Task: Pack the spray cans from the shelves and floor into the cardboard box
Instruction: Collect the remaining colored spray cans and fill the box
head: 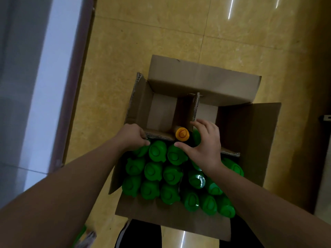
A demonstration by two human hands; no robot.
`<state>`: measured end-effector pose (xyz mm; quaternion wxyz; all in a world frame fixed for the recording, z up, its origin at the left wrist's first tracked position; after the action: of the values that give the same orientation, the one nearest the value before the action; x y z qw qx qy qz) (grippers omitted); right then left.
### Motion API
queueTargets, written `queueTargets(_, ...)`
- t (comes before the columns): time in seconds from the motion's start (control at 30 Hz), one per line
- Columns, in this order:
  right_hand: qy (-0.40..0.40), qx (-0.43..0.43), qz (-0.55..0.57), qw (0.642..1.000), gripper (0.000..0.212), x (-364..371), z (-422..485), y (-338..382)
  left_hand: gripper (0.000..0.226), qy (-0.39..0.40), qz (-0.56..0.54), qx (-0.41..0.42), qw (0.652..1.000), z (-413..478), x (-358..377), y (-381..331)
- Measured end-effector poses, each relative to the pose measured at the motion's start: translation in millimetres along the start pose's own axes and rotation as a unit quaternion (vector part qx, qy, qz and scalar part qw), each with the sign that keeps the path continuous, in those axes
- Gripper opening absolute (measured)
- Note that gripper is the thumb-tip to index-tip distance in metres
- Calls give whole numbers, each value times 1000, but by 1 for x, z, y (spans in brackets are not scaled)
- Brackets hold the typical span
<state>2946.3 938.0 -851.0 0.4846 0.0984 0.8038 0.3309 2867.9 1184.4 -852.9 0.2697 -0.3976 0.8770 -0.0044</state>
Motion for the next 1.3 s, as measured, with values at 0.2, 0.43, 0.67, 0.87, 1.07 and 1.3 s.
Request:
queueTargets(0.2, -30, 21, -2, 999, 76, 7, -17, 24, 58, -19, -42, 25, 999, -12, 8, 4)
queueTargets(0.43, -16, 37, -24, 999, 77, -26, -48, 92, 65, -58, -98, 76, 991, -81, -41, -2)
queueTargets(0.67, 48, -30, -70, 996, 76, -135, -76, 206, 67, -183, -148, 86, 968, -254, -110, -16)
queueTargets(0.87, 33, -197, -79, 977, 71, -262, -120, 307, 67, -358, -107, 51, 926, -476, -160, -32)
queueTargets(1.07, 18, -363, -44, 931, 78, -350, -206, 438, 65, -524, -92, -1, 847, -684, -166, -56)
queueTargets(1.3, 37, -533, -2, 846, 90, -377, -344, 552, 77, -586, -22, -114, 802, -865, -112, -27)
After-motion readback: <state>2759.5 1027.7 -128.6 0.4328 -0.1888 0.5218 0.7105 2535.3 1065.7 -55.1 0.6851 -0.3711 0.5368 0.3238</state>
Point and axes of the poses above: each hand's wrist, its own z-axis towards the middle knuckle, its own x-axis out of the palm, y = z × x, the point moved 1 cm from there along z, towards the middle knuckle, and after that the axes turned 3 degrees about x, right-handed, at the moved point
